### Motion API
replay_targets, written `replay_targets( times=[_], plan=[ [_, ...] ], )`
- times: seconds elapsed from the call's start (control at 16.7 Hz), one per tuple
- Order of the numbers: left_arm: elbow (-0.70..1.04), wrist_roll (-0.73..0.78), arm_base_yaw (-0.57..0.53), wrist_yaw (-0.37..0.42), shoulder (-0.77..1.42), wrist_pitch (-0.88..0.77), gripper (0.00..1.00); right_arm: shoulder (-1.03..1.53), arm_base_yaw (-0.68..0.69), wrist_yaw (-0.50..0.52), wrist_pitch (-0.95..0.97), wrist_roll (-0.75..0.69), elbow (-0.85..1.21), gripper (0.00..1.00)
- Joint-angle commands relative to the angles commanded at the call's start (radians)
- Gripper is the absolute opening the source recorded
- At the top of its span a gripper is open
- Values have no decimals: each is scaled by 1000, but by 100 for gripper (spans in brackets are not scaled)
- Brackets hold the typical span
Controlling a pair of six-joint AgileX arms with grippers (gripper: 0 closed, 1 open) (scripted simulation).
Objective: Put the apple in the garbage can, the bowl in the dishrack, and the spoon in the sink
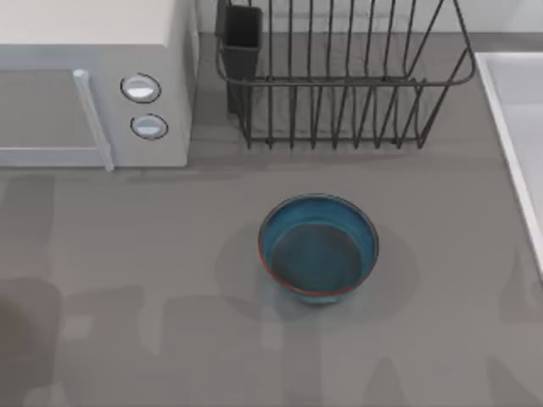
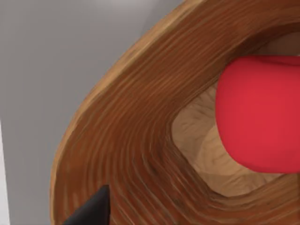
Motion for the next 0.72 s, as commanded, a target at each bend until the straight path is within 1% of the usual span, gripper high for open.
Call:
replay_targets(
  times=[0.24, 0.54, 0.72],
  plan=[
    [-192, -25, -22, 73, -316, 195, 100, 0, 0, 0, 0, 0, 0, 100],
    [-508, -64, -59, 191, -882, 517, 100, 0, 0, 0, 0, 0, 0, 100],
    [-698, -88, -80, 263, -1154, 712, 100, 0, 0, 0, 0, 0, 0, 100]
  ],
)
